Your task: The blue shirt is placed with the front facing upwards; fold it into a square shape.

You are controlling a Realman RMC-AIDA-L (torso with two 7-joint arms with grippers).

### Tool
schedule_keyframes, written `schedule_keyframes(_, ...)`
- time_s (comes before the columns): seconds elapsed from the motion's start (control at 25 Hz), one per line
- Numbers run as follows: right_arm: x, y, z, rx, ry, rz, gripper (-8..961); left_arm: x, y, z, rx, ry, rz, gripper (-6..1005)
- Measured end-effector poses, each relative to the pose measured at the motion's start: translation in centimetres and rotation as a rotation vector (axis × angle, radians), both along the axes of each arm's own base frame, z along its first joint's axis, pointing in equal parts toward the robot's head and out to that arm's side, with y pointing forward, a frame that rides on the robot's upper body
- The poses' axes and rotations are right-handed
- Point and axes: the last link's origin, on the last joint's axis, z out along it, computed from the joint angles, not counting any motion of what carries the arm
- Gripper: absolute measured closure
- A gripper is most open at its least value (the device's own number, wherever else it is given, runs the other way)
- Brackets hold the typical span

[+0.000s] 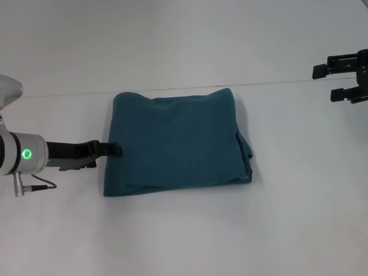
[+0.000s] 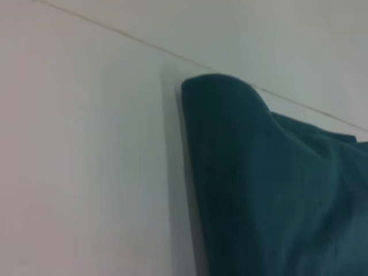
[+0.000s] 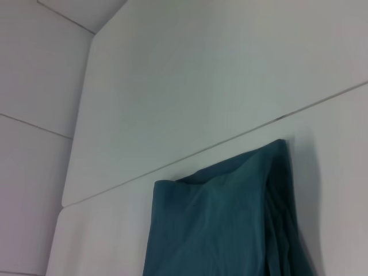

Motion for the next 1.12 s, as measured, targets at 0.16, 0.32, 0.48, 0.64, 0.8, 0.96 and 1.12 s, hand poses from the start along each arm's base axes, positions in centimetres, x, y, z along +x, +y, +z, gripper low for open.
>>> schedule_keyframes(0.16, 0.0, 0.0, 0.0, 0.005, 0.003, -0.002, 55, 0.2, -0.1, -0.3, -0.007, -0.001, -0.003, 139)
schedule_keyframes(0.32, 0.0, 0.1, 0.0, 0.008, 0.005, -0.004, 55, 0.4, -0.2, -0.8, -0.024, -0.004, -0.003, 139)
schedule_keyframes(0.48, 0.1, 0.0, 0.1, 0.015, 0.011, -0.008, 55, 0.9, -0.1, -1.3, -0.034, -0.004, -0.013, 168)
schedule_keyframes(0.64, 0.2, 0.0, 0.2, 0.02, 0.012, -0.009, 55, 1.6, -0.1, -2.0, -0.06, 0.006, -0.03, 198)
schedule_keyframes(0.8, 0.2, 0.0, 0.3, 0.028, 0.017, -0.006, 54, 2.0, 0.0, -2.3, -0.082, 0.014, -0.04, 227)
schedule_keyframes(0.96, 0.3, 0.0, 0.5, 0.035, 0.025, -0.007, 54, 2.3, 0.1, -2.2, -0.084, 0.015, -0.045, 257)
schedule_keyframes(1.12, 0.5, -0.1, 0.6, 0.041, 0.03, -0.013, 55, 2.5, 0.0, -2.5, -0.097, 0.025, -0.055, 286)
